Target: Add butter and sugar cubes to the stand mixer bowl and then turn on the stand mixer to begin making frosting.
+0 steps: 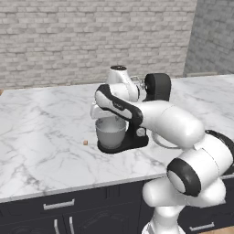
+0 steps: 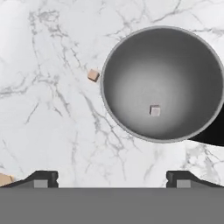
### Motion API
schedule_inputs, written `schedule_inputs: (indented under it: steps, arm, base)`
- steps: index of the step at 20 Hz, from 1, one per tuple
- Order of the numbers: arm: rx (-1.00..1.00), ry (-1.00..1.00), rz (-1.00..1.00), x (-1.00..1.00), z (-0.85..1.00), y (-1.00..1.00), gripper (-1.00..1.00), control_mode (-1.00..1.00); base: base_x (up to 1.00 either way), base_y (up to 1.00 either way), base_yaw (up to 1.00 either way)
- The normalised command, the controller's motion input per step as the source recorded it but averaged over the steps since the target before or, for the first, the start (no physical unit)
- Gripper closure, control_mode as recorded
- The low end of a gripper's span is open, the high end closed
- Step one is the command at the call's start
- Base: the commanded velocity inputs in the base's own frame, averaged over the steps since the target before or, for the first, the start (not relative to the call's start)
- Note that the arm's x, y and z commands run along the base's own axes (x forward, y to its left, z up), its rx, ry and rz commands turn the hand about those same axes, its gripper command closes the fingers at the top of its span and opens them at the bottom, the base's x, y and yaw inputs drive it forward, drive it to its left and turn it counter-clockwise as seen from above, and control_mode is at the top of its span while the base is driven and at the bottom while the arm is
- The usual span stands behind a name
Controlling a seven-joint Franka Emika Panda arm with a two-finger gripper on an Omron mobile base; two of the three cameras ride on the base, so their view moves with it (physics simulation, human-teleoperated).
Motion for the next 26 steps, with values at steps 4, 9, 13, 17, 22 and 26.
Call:
schedule_inputs:
  steps: [4,9,13,17,22,26]
  arm:
    - [0.0,-0.13,0.13,-0.95,0.46,0.4,-1.0,-1.0]
    - [-0.12,-0.12,0.21,-0.82,0.08,0.56,-1.0,-1.0]
    - [-0.28,-0.06,0.27,-0.49,0.0,0.6,-1.0,-1.0]
    - [-0.34,-0.01,0.27,-0.12,-0.04,0.57,-1.0,-1.0]
    - [-0.36,0.0,0.21,0.11,-0.03,0.54,-1.0,-1.0]
    - [-0.38,0.02,0.17,0.24,-0.01,0.4,-1.0,-1.0]
  base:
    - [0.0,0.0,0.0]
    - [0.0,0.0,0.0]
    - [0.0,0.0,0.0]
    - [0.0,0.0,0.0]
    - [0.0,0.0,0.0]
    - [0.0,0.0,0.0]
